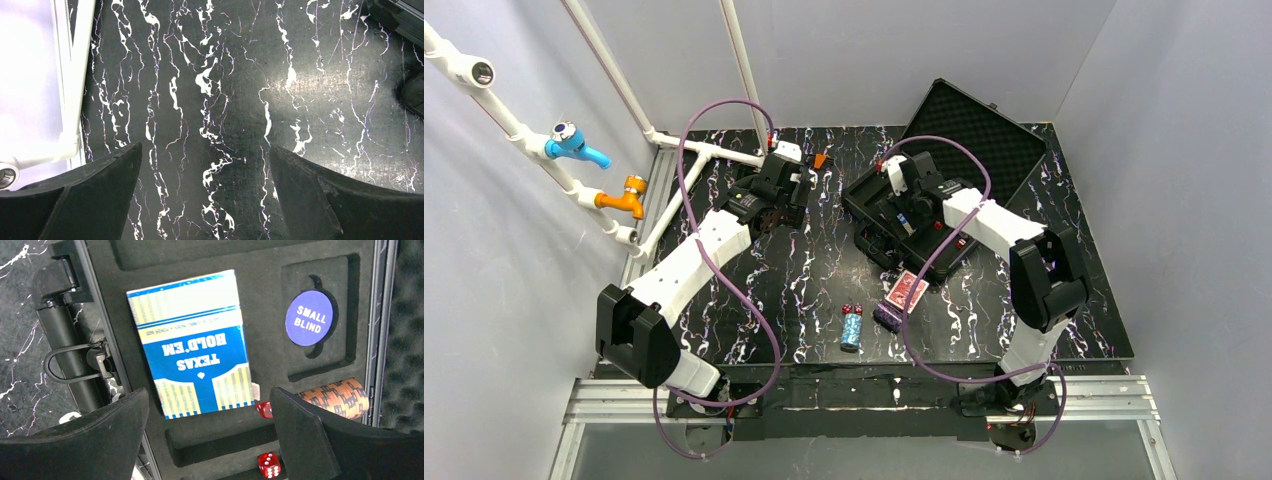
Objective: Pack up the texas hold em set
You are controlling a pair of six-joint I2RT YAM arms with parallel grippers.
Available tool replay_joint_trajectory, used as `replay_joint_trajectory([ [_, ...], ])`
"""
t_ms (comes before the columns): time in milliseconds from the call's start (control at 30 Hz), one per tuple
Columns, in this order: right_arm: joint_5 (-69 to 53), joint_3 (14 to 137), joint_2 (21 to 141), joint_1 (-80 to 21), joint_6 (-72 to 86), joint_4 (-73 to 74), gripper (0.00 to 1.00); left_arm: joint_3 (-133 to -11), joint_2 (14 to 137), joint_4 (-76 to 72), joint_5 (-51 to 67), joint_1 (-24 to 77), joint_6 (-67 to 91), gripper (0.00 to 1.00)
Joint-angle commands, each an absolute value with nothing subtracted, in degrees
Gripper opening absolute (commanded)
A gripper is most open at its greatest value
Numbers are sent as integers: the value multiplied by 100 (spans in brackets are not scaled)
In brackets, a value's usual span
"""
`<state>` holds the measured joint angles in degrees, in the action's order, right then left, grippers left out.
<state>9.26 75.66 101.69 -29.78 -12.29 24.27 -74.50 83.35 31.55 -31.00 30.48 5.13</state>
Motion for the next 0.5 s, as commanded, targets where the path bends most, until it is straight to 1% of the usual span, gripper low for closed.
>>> replay_joint_trajectory([
  [0, 948, 7954, 10281, -3075, -1618, 2523, 98, -7488, 8020, 3243, -3132, 3025, 527, 98],
  [300, 1186, 8038, 10570, -3089, -1869, 2446, 98, -7479, 8017, 3242, -3138, 3023, 519, 98],
  [467, 1298, 8041, 10727, -3094, -1970, 2424, 93, -7481, 8057, 3243, -3121, 3023, 510, 98],
])
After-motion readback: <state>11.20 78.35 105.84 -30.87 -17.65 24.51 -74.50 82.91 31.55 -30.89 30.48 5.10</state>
